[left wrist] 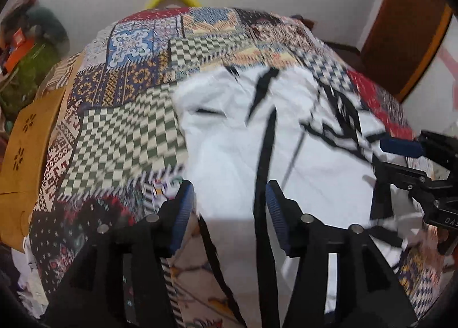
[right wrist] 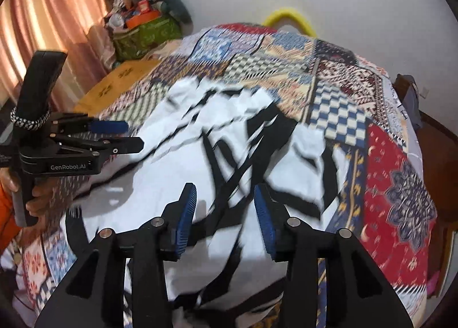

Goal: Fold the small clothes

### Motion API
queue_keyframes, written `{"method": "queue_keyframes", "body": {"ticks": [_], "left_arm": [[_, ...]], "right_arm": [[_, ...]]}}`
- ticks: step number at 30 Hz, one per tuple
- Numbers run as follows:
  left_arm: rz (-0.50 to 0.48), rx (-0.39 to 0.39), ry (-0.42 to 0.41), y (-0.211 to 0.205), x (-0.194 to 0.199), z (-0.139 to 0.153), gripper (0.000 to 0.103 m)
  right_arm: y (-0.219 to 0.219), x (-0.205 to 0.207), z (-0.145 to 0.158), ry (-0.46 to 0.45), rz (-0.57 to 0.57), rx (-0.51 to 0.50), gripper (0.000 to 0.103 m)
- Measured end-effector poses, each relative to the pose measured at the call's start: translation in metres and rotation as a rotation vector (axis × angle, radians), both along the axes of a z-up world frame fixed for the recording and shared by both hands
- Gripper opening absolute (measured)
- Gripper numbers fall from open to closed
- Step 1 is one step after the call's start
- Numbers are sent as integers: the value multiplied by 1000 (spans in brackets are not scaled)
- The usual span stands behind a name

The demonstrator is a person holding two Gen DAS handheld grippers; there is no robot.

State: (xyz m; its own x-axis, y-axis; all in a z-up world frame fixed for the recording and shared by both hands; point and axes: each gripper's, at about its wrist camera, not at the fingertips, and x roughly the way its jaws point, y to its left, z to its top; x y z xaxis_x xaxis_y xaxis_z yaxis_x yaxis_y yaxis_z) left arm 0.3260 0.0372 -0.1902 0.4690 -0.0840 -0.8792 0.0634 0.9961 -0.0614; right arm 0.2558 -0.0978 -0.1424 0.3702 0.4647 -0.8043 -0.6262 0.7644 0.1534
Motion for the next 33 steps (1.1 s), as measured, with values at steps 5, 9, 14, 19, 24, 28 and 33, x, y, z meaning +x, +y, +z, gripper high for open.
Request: {"method": "queue_keyframes", "body": {"ticks": [5, 9, 14, 19, 24, 28, 33], "left_arm": [[25, 31, 60, 0, -18, -14, 54], [39, 35, 67, 8, -38, -14, 59], [47, 43, 62, 20, -54, -10, 63], [86, 18, 35, 32, -59, 4, 63], [122, -55, 8, 43, -45, 15, 65], [149, -174, 45, 49, -22, 3, 65], [177, -248, 129, 50, 6, -27, 65]], "right_arm": [[3, -18, -19, 20, 21, -61, 38], [-7, -27, -20, 50, 1, -44, 38], [-18, -35, -11, 59, -21, -26, 43], [-32, -35, 1, 39, -81, 11, 65], [-50, -20, 9, 26, -181, 46, 83], [-63, 5, -5, 128, -275, 119, 83], [-58, 25, -31, 271, -277, 195, 83]]}}
